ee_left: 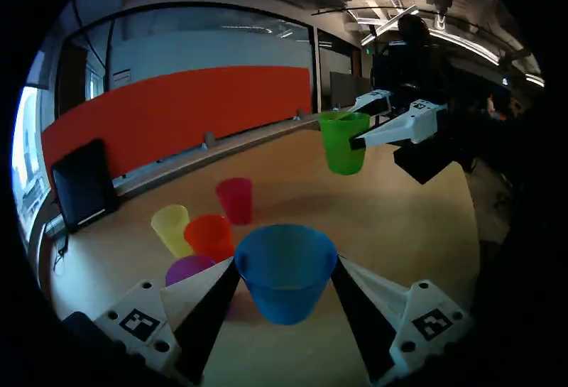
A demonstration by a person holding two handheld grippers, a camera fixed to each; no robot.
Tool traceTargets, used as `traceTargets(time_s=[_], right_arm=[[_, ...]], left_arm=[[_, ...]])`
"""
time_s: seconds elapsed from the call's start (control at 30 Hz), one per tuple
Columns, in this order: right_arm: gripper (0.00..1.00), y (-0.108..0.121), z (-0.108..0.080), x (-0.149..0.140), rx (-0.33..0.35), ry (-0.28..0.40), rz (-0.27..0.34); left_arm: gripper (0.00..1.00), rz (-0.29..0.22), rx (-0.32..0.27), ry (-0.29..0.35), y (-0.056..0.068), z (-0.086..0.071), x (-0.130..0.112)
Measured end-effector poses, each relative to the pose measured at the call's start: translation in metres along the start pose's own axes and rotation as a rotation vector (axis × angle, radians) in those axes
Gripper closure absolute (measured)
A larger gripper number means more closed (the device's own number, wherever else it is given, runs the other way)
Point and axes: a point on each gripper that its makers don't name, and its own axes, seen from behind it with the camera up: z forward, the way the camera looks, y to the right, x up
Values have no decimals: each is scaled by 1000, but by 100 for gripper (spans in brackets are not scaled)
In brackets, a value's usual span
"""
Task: Pour water
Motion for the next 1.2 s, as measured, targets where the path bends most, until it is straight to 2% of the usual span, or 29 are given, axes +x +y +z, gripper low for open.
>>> traceTargets(time_s=[0.2,0.5,1.2], right_arm=[[10,3,3,-12,2,-34,0],[11,4,10,-30,10,-82,-4],[10,7,21,-48,15,-120,7]], left_arm=[[12,4,-19,-51,6,6,-20],[12,-3,-41,-139,7,13,-48],[12,-30,-62,-158,7,20,-65]])
